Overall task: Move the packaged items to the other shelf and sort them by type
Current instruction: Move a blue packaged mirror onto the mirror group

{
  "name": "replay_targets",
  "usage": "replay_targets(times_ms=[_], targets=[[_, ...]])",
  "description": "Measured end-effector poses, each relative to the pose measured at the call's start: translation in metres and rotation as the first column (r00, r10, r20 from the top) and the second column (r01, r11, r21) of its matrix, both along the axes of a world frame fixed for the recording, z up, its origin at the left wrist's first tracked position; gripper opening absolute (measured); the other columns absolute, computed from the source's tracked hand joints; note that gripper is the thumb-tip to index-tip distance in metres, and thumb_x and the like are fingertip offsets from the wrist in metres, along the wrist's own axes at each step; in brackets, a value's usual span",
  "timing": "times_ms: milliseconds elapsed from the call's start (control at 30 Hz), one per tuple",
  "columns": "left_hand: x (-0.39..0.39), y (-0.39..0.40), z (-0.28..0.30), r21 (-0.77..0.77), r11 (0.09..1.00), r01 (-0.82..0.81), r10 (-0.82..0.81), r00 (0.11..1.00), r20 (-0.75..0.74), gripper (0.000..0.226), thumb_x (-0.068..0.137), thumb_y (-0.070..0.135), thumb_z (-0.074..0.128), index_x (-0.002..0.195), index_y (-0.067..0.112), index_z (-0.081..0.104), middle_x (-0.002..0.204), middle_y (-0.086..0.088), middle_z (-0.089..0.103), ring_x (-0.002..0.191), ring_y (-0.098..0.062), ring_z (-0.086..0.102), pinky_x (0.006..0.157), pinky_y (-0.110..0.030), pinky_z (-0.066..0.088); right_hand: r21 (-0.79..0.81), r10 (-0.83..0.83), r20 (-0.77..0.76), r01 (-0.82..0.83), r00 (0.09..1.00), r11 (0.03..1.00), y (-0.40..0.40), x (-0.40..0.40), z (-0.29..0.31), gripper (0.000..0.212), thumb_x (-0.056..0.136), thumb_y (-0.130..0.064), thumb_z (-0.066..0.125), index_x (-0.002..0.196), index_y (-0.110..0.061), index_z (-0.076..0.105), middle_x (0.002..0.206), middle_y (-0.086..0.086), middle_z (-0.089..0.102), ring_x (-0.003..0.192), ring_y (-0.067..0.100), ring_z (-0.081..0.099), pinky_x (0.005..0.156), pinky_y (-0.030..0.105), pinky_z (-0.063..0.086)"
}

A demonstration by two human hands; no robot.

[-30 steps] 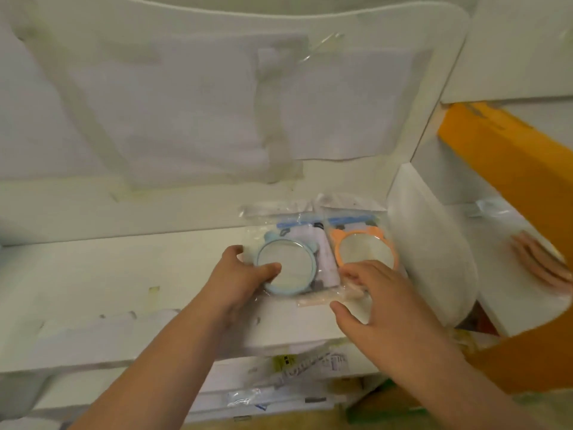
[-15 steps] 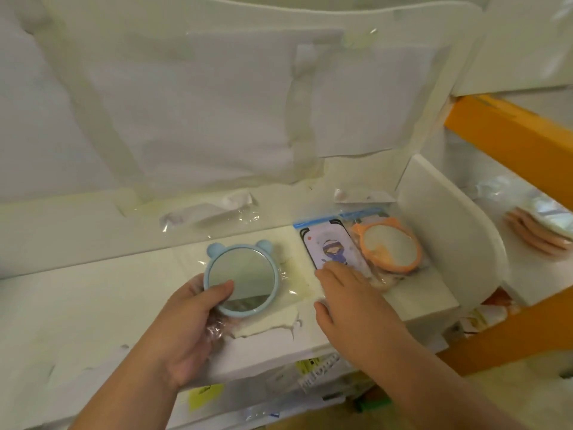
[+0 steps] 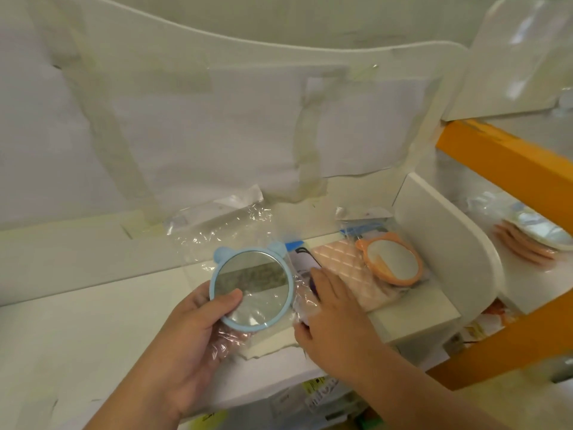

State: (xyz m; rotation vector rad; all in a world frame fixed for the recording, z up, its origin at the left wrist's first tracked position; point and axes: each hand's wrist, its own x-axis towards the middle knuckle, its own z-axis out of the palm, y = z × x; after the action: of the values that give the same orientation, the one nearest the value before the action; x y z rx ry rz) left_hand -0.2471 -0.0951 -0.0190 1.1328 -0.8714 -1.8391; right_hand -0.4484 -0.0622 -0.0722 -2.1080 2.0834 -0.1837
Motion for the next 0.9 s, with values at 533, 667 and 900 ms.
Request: replay_targets(times_ms=[533,667,900], targets=[[0.002,-0.009,0.001,0.074,0.996,-0.049,0.055,0.995,-0.079,0.017,0.083,0.004,0.064,0.096,0.003,0.075,0.083,-0.014,0.074,0.061,-0.021,0.068,0.050,-0.029,0.058,0.096,-0.091,-0.075,0.099,0.993,0.990,-0.020,-0.002,0.030,0.057,0.092,-0.026,0.048,0.143,-0.015,0.025,0.147,0.010,0.036,0.132,0.028,0.037,0.109,0.042,0.035],[-0.002,-0.002,0.009,0.087,0.993,-0.083,0.089,0.994,-0.069,0.013,0.081,0.005,0.065,0.076,0.008,0.078,0.063,-0.006,0.063,0.049,-0.016,0.060,0.042,-0.026,0.052,0.009,-0.117,-0.019,0.118,0.993,0.993,-0.022,-0.013,0.040,0.045,0.096,-0.021,0.051,0.138,-0.021,0.036,0.133,0.000,0.051,0.119,0.019,0.049,0.097,0.030,0.039],[-0.004,0.013,0.028,0.001,0.997,-0.075,0.075,0.996,-0.057,0.024,0.086,0.007,0.061,0.073,0.013,0.080,0.070,-0.008,0.070,0.053,-0.016,0.064,0.050,-0.024,0.057,-0.066,-0.250,0.490,0.321,0.835,0.945,-0.014,-0.038,0.063,0.013,0.093,-0.014,0.046,0.087,-0.025,0.050,0.073,-0.001,0.057,0.064,0.017,0.055,0.052,0.017,0.042]])
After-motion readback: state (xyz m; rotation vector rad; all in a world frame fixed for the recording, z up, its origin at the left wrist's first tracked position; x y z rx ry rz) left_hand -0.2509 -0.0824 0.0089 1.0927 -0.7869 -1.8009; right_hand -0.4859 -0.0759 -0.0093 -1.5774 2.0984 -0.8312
